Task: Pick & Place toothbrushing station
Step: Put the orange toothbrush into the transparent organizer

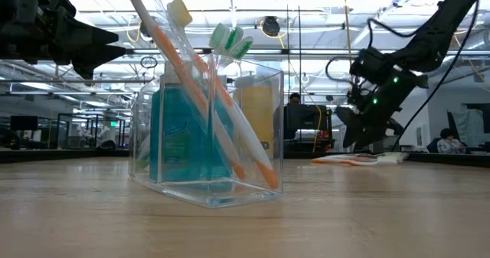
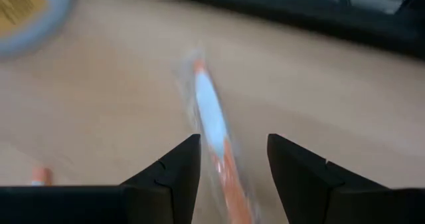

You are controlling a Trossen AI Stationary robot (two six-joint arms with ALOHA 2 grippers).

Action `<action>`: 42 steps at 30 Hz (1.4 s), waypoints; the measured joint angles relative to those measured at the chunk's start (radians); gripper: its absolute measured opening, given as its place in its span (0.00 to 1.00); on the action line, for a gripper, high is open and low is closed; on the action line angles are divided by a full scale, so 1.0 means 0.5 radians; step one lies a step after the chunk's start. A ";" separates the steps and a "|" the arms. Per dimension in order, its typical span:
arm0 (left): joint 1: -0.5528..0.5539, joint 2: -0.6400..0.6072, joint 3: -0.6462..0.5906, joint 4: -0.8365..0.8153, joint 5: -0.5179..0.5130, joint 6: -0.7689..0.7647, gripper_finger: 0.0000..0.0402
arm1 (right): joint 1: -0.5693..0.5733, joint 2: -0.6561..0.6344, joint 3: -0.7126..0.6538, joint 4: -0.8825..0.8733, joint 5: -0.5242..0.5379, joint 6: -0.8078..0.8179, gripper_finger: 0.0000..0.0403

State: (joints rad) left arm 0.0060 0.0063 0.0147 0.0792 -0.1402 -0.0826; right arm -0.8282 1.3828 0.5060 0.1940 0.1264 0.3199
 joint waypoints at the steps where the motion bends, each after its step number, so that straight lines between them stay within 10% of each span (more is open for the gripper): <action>1: 0.001 0.000 0.000 0.000 0.000 -0.001 0.52 | 0.008 0.047 0.000 -0.005 0.000 0.000 0.42; 10: 0.000 0.000 0.000 0.000 0.000 0.000 0.52 | 0.081 0.299 0.005 0.254 -0.253 -0.081 0.42; 24: 0.000 0.000 0.000 0.000 0.000 0.000 0.52 | 0.472 0.291 0.000 0.137 -1.820 -0.184 0.42; 35: 0.001 0.000 0.000 0.000 0.000 0.000 0.52 | 0.585 -0.300 0.003 -0.422 -1.280 0.044 0.42; 42: 0.000 0.000 0.000 -0.001 0.000 0.000 0.52 | 0.781 -0.678 0.123 -1.389 -0.456 0.162 0.42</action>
State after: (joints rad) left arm 0.0063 0.0063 0.0147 0.0788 -0.1402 -0.0826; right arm -0.4378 1.0438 0.5674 -0.5007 -0.1017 0.4008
